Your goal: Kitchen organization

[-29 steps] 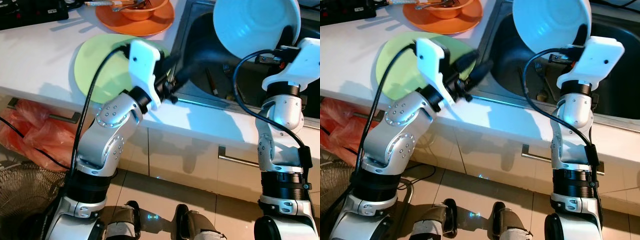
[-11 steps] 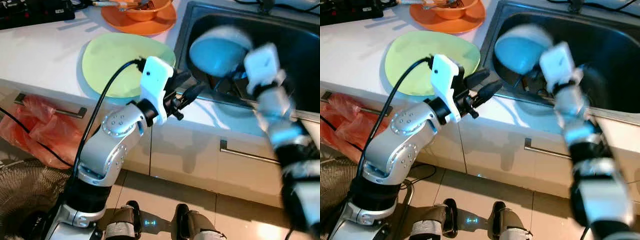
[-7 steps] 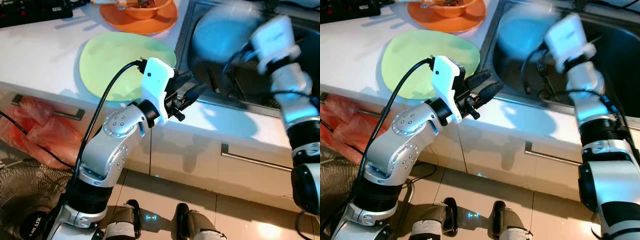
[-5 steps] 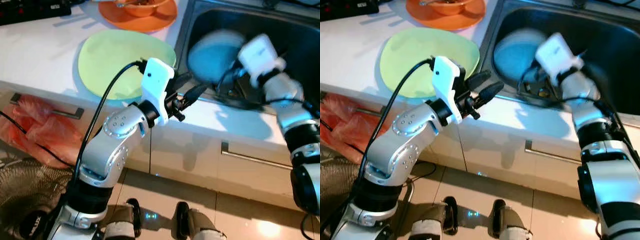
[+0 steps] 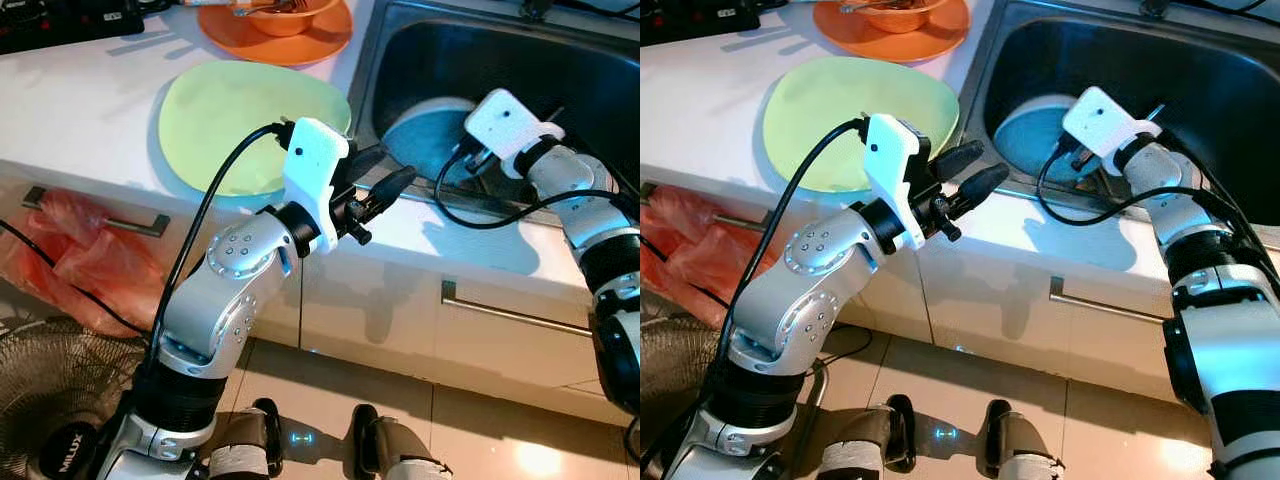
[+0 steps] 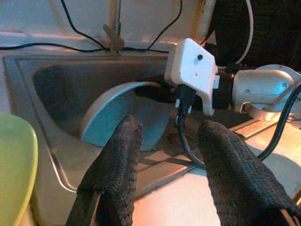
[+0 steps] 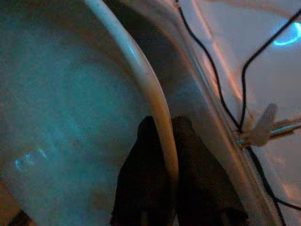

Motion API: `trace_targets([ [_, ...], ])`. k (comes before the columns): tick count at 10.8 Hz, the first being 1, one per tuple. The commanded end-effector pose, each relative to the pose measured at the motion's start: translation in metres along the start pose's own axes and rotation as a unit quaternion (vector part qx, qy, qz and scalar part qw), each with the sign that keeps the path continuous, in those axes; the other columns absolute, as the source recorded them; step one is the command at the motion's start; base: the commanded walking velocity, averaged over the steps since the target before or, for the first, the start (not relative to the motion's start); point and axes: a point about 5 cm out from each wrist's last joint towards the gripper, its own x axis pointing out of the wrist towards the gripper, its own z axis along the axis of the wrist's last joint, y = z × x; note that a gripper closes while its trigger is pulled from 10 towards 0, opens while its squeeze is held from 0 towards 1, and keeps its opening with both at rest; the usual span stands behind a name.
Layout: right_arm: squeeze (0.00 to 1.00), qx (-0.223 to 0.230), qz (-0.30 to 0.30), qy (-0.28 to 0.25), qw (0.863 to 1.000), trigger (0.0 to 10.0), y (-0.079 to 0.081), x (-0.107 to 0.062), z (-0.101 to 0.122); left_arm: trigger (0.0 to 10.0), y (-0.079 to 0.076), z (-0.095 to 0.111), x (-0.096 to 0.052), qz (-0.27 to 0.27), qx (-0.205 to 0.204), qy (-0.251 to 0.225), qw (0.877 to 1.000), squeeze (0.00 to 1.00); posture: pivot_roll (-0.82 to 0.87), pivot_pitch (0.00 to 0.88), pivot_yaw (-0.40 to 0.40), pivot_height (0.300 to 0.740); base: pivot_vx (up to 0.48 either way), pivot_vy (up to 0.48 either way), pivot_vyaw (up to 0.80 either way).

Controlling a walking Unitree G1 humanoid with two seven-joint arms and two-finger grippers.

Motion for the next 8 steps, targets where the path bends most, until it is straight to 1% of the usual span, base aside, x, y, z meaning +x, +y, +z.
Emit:
trace_targets([
  [1,0.0,-0.019,0.006,-0.003,1.0,10.0,-0.0104,-0.001,0.0022,10.0,-0.008,-0.0008,0.0,-0.014,-0.003,0.002,1.0,0.0,0.11,0.241,-0.04,0.74,0.0,0.0,0.0],
  [3,0.0,-0.025,0.026,0.004,0.999,10.0,-0.0074,0.0011,0.0027,10.0,-0.0085,-0.001,0.0003,-0.013,-0.004,0.002,1.0,0.0,0.12,0.244,-0.043,0.74,0.0,0.0,0.0],
  [5,0.0,-0.022,0.029,0.006,0.999,10.0,-0.0074,0.0015,0.0025,10.0,-0.0086,-0.0013,0.0001,-0.012,-0.004,0.002,1.0,0.0,0.12,0.248,-0.045,0.74,0.0,0.0,0.0],
  [6,0.45,-0.02,0.034,0.008,0.999,10.0,-0.0071,0.0014,0.0019,10.0,-0.0086,-0.0017,-0.0002,-0.012,-0.005,0.003,1.0,0.0,0.12,0.248,-0.046,0.74,0.0,0.0,0.0],
  [7,0.58,-0.02,0.038,0.01,0.999,10.0,-0.0065,0.0012,0.0012,10.0,-0.0085,-0.0021,-0.0003,-0.012,-0.006,0.003,1.0,0.0,0.12,0.249,-0.046,0.74,0.0,0.0,0.0],
  [8,0.55,-0.022,0.04,0.012,0.999,10.0,-0.0058,0.0011,0.0004,10.0,-0.0084,-0.0024,-0.0002,-0.012,-0.006,0.003,1.0,0.0,0.12,0.249,-0.047,0.74,0.0,0.0,0.0],
])
